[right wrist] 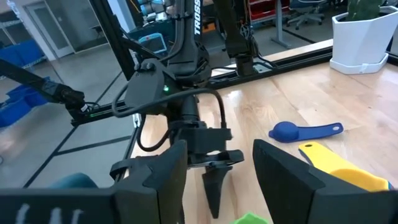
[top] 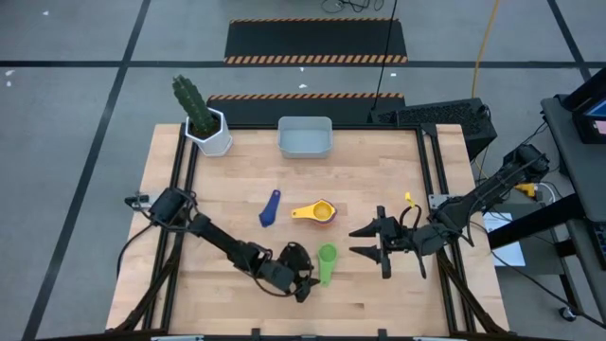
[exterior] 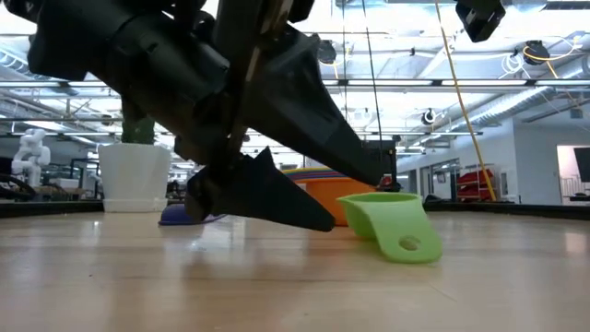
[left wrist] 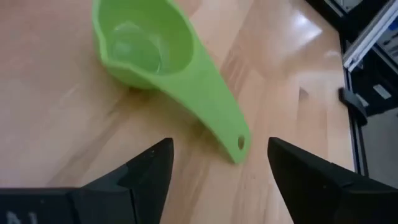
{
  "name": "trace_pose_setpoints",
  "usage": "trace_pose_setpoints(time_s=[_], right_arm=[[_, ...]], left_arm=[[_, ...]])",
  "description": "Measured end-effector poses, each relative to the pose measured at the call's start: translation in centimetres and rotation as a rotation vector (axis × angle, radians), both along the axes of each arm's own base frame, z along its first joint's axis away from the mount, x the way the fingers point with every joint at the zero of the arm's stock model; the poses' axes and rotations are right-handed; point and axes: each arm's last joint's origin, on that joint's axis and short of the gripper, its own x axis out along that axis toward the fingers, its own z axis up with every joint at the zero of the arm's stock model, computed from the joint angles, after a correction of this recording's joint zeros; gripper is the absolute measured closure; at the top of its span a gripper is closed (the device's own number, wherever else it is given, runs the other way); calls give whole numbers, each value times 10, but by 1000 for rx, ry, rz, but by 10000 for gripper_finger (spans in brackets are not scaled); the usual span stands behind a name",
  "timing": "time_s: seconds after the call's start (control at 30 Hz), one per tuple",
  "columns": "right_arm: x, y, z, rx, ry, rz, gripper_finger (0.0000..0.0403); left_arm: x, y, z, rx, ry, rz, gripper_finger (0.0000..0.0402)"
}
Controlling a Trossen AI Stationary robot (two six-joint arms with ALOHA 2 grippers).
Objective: Nest measuring cups in basket
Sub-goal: Stack the green measuring cup on top of the yellow measuring cup
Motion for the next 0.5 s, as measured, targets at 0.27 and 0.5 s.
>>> trace_pose_setpoints(time_s=[0.27,0.5], right_arm=[[0,0,0,-1,0,0,227],[0,0,0,-3,1,0,227]], left_arm=[[3,2,-7,-28,-7,15,103],[14,2,-17,-64,-68,37,86]])
